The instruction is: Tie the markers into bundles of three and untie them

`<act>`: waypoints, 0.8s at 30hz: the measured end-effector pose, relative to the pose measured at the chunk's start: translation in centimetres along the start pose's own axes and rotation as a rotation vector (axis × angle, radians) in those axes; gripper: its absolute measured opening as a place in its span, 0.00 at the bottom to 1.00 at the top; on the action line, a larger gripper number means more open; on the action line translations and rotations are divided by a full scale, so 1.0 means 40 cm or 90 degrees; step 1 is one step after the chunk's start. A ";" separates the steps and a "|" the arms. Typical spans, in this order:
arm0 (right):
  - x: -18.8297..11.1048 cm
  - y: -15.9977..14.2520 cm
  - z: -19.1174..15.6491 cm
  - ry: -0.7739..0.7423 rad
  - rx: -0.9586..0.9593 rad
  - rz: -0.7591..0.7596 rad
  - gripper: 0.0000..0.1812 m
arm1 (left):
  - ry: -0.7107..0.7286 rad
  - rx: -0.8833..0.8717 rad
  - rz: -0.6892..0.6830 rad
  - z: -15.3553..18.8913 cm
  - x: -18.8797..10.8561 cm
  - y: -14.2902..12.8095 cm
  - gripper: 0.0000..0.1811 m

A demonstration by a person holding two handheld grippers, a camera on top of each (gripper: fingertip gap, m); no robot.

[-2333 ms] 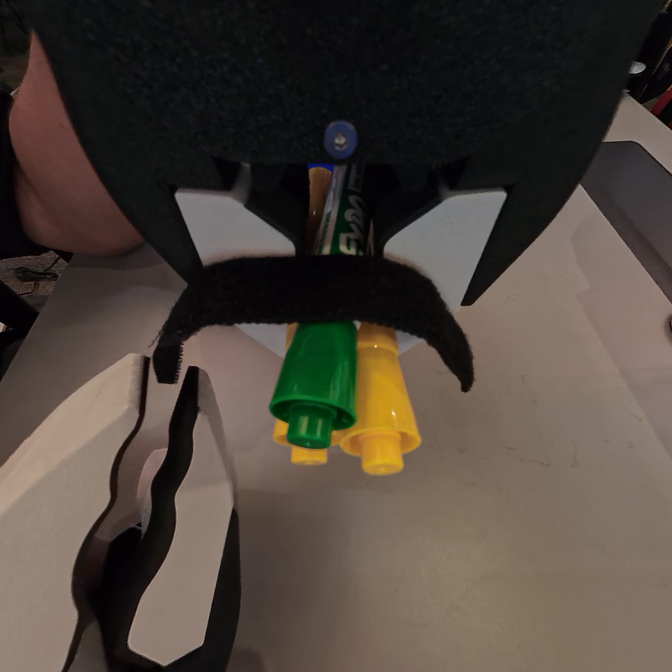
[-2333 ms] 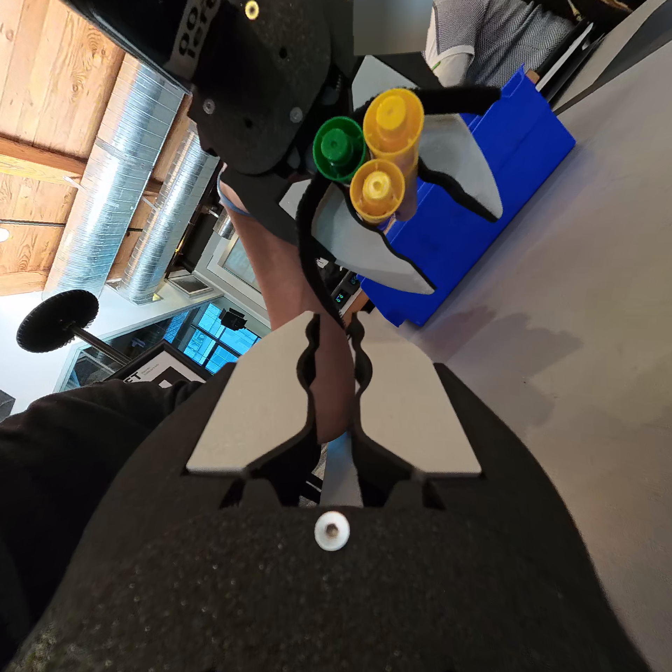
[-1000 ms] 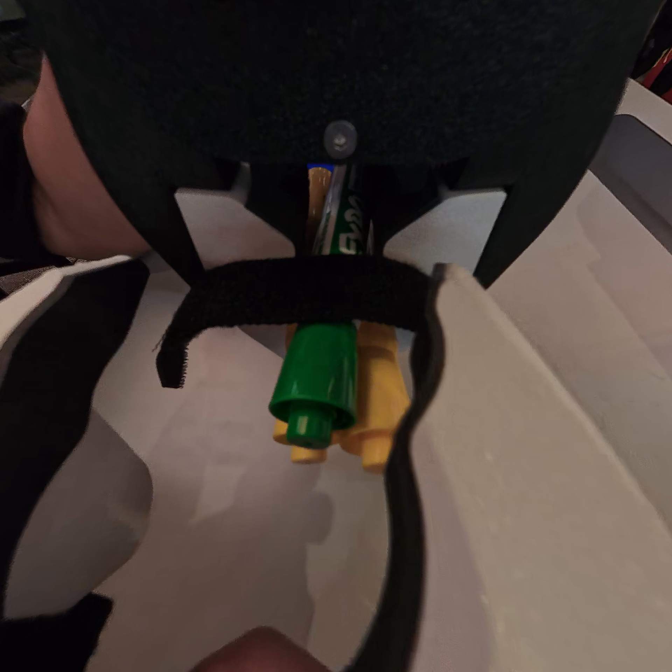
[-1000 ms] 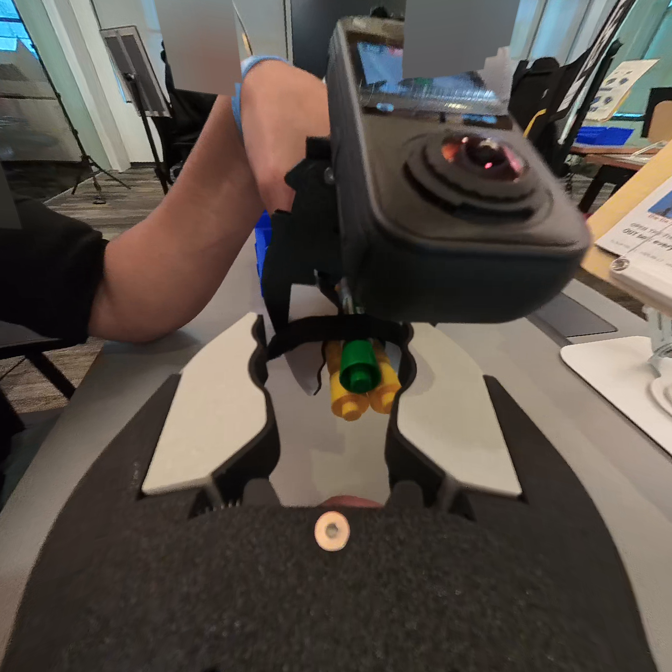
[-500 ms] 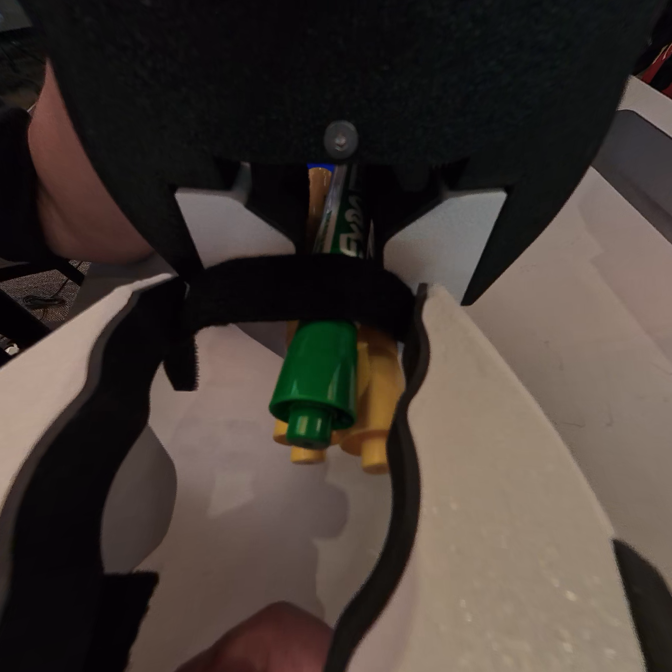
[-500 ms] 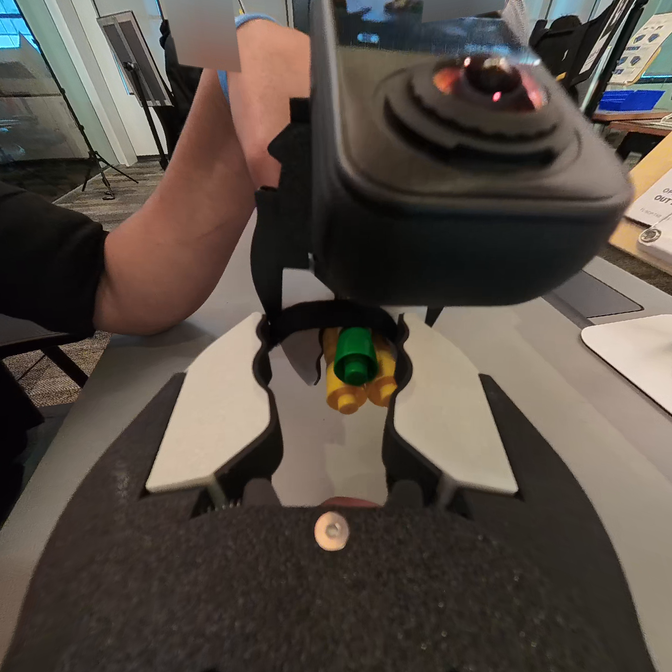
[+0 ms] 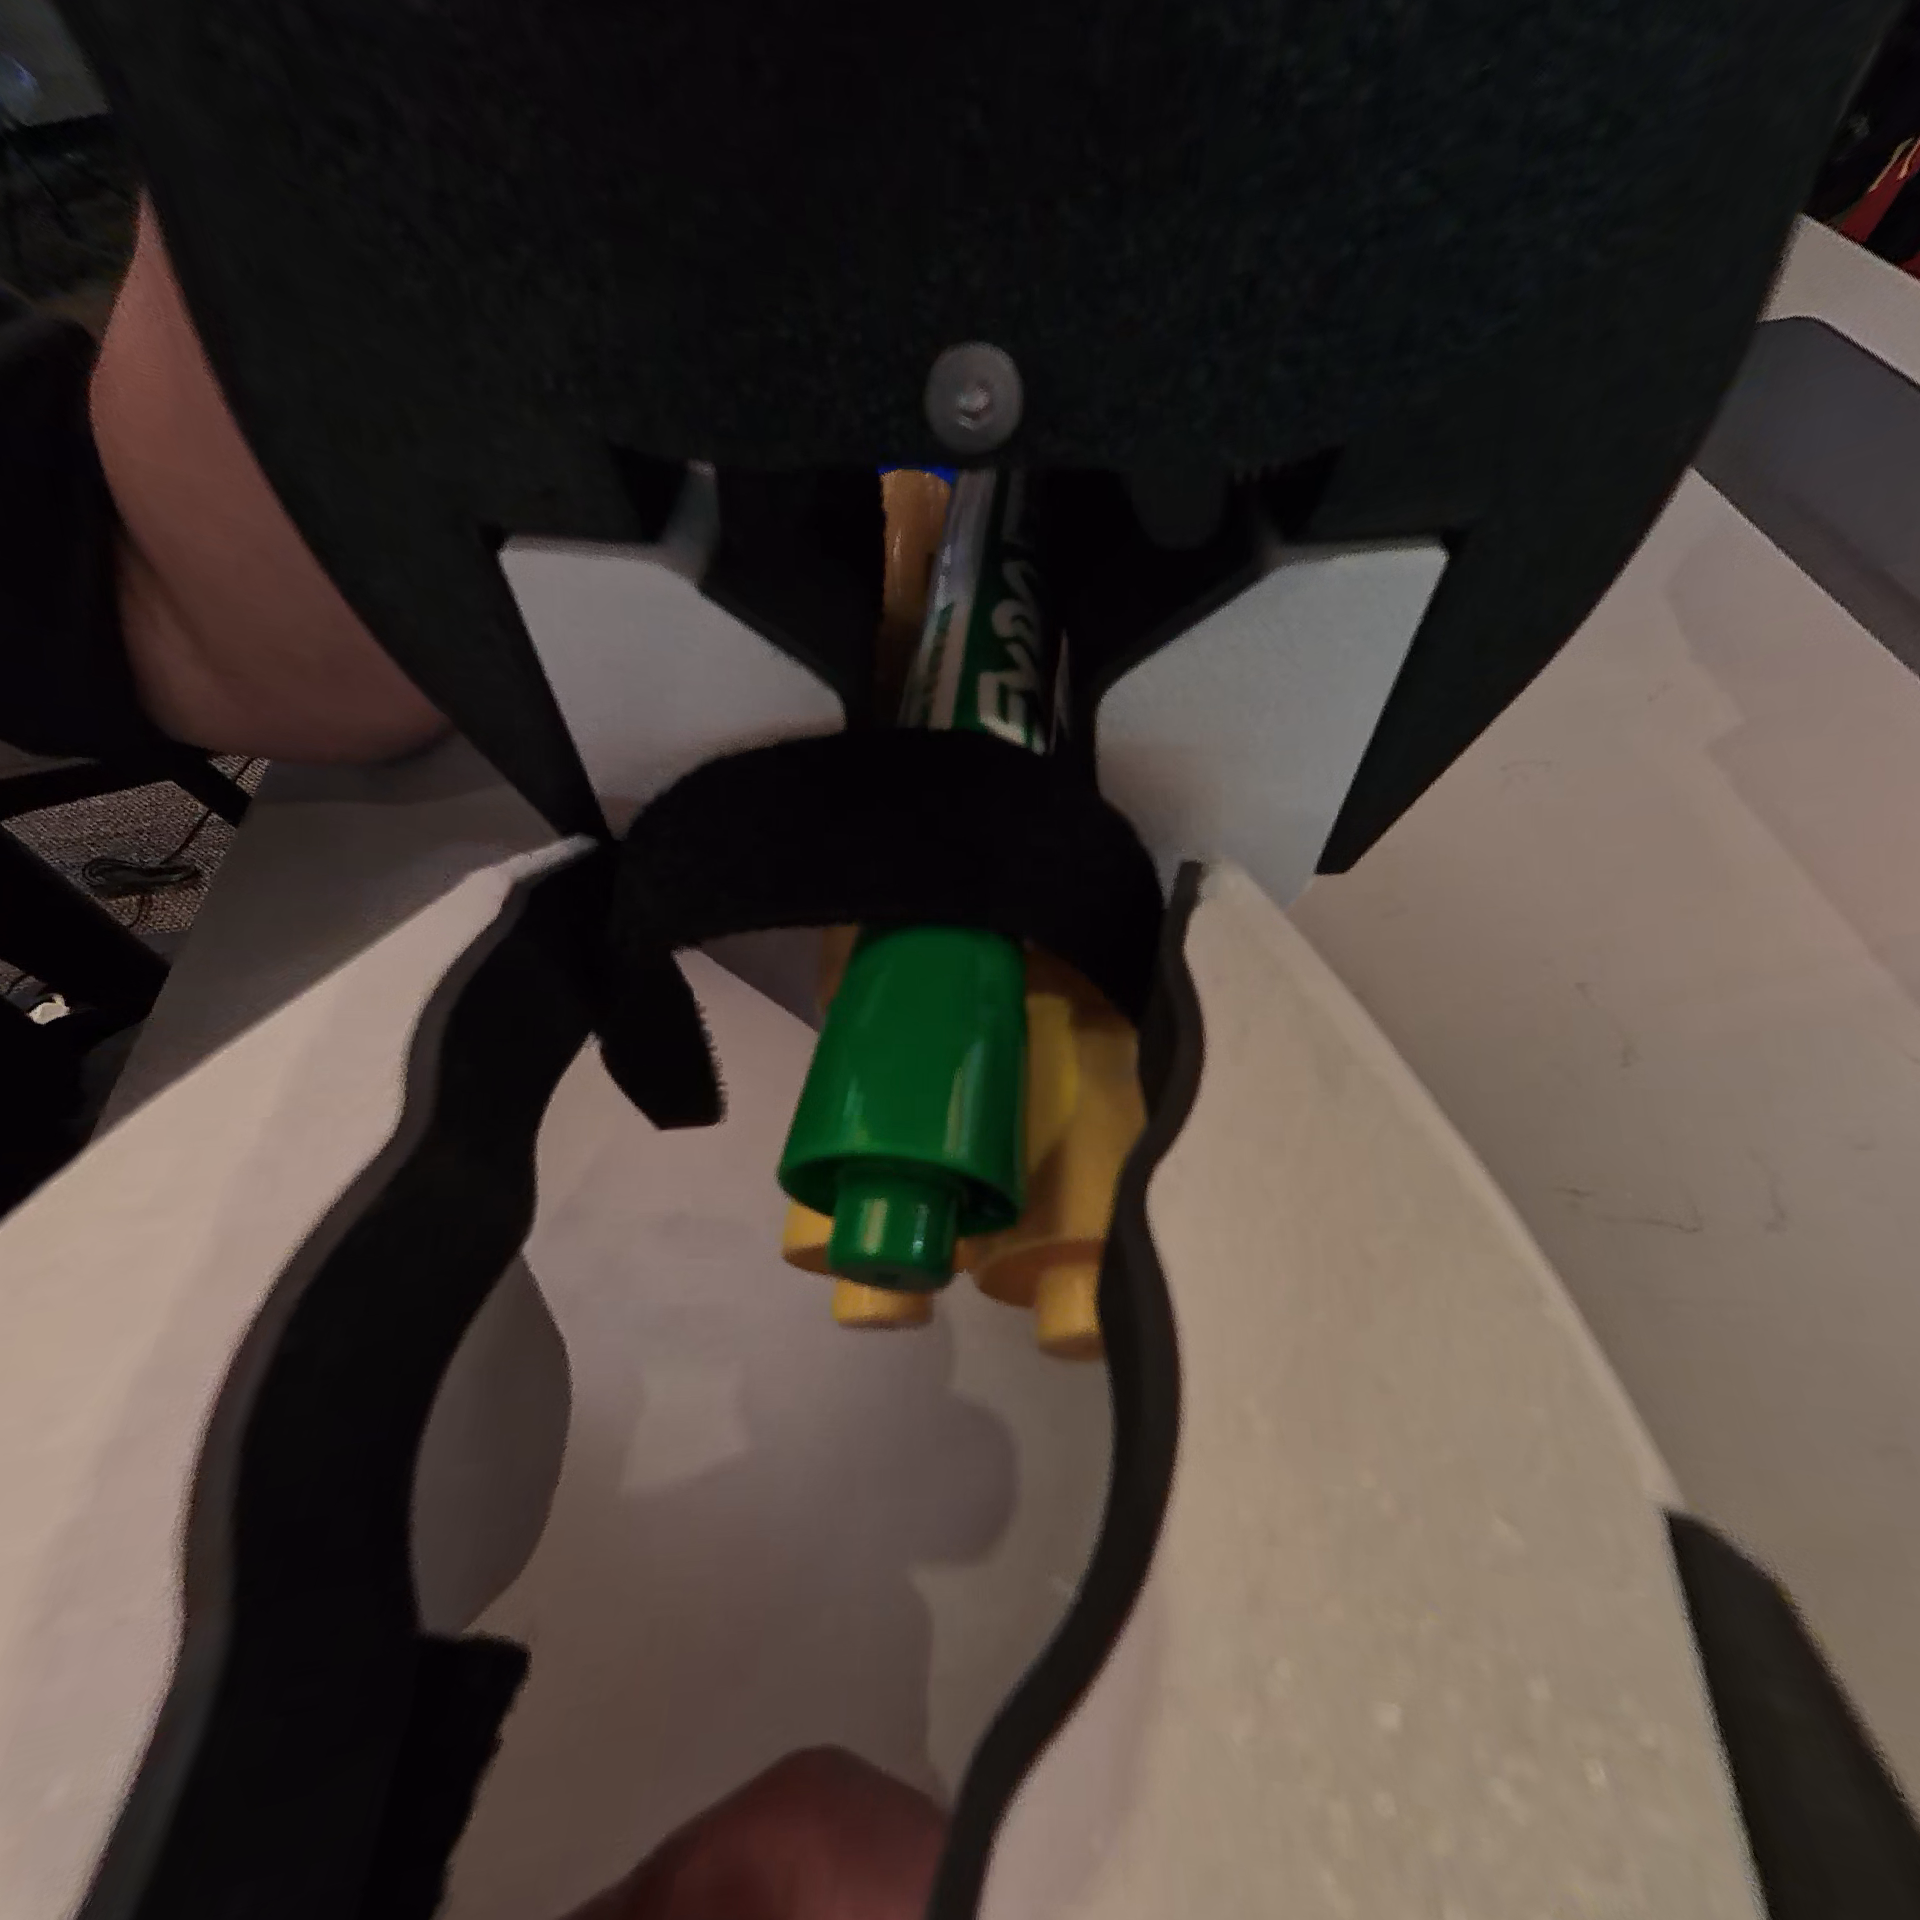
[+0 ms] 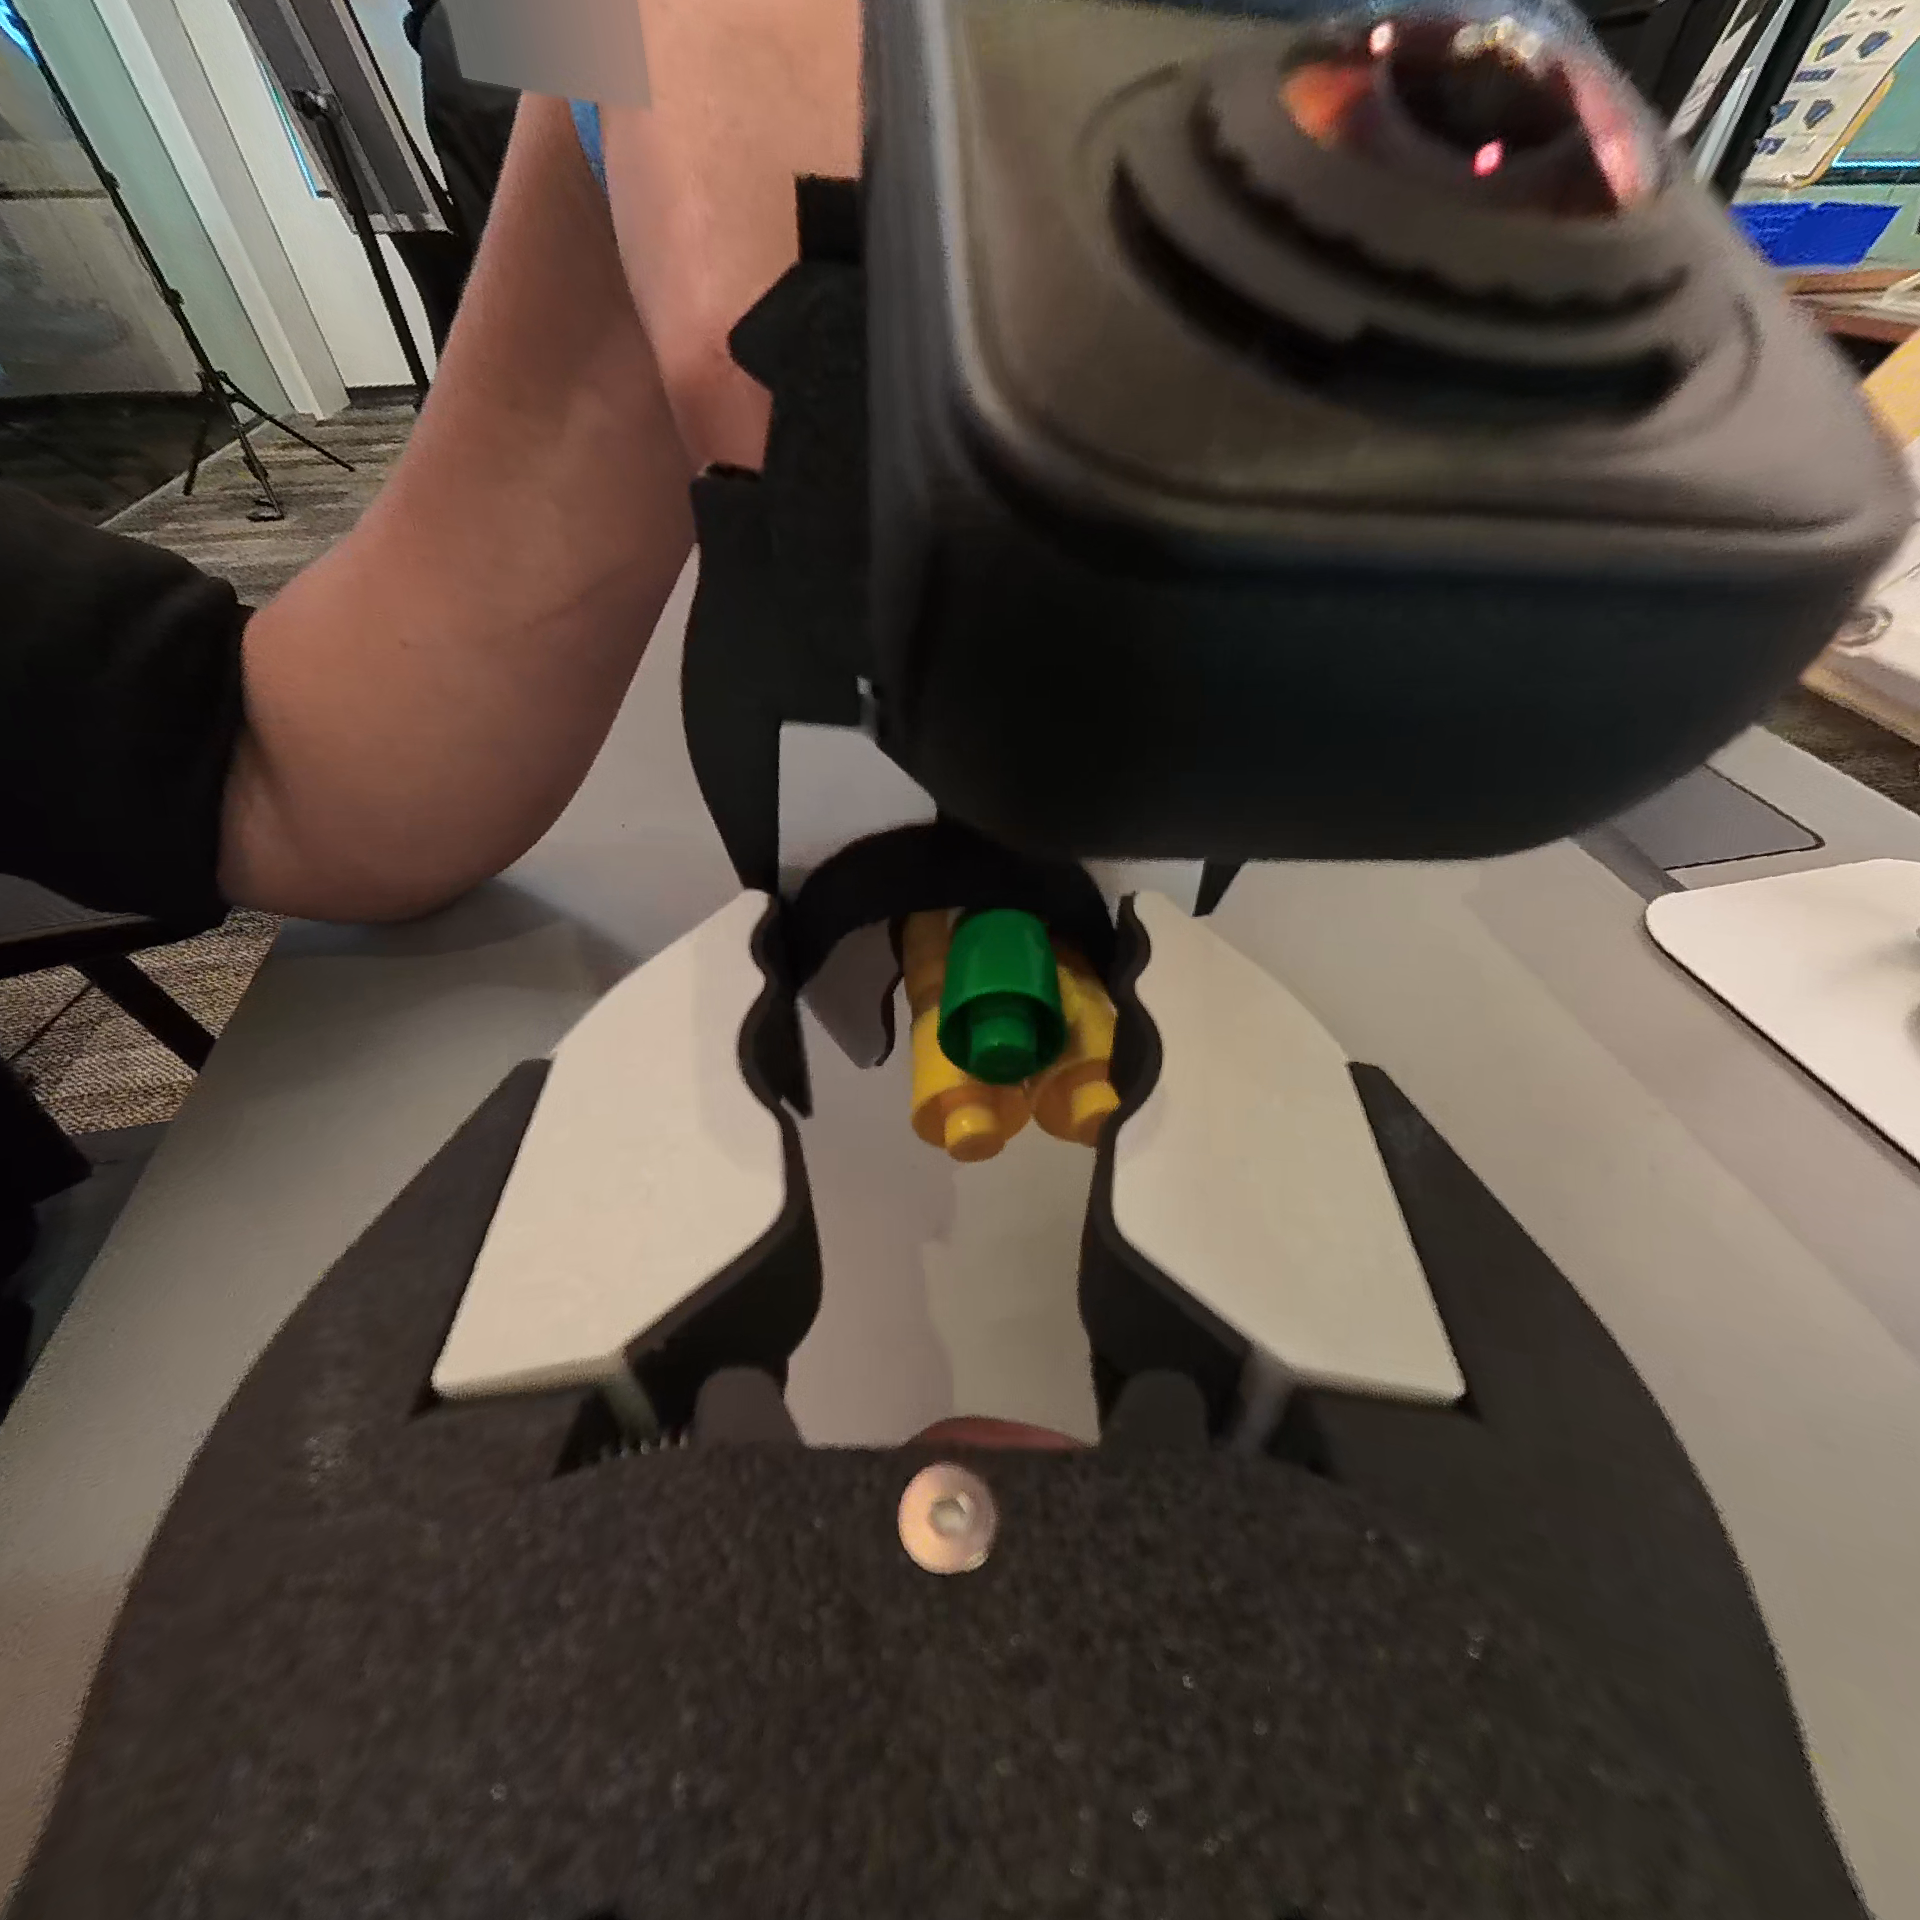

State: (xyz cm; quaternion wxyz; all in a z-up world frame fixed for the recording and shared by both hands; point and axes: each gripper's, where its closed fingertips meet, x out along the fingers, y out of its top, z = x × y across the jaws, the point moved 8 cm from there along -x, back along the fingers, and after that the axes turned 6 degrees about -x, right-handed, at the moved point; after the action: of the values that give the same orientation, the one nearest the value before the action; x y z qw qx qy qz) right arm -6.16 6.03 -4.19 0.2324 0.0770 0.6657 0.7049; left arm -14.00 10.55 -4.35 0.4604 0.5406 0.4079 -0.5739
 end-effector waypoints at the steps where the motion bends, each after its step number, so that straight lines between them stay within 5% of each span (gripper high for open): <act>1: 0.000 0.000 0.000 -0.001 -0.005 -0.004 0.32 | 0.001 0.001 0.001 0.000 -0.001 0.000 0.23; 24: -0.008 -0.028 0.020 0.002 0.048 -0.006 0.31 | 0.026 0.009 0.030 -0.002 -0.020 0.003 0.23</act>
State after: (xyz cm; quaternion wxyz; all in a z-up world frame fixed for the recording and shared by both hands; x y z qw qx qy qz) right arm -5.29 6.62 -5.13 0.2313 0.0813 0.6925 0.6785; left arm -13.86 10.68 -3.54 0.4613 0.5650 0.4005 -0.5546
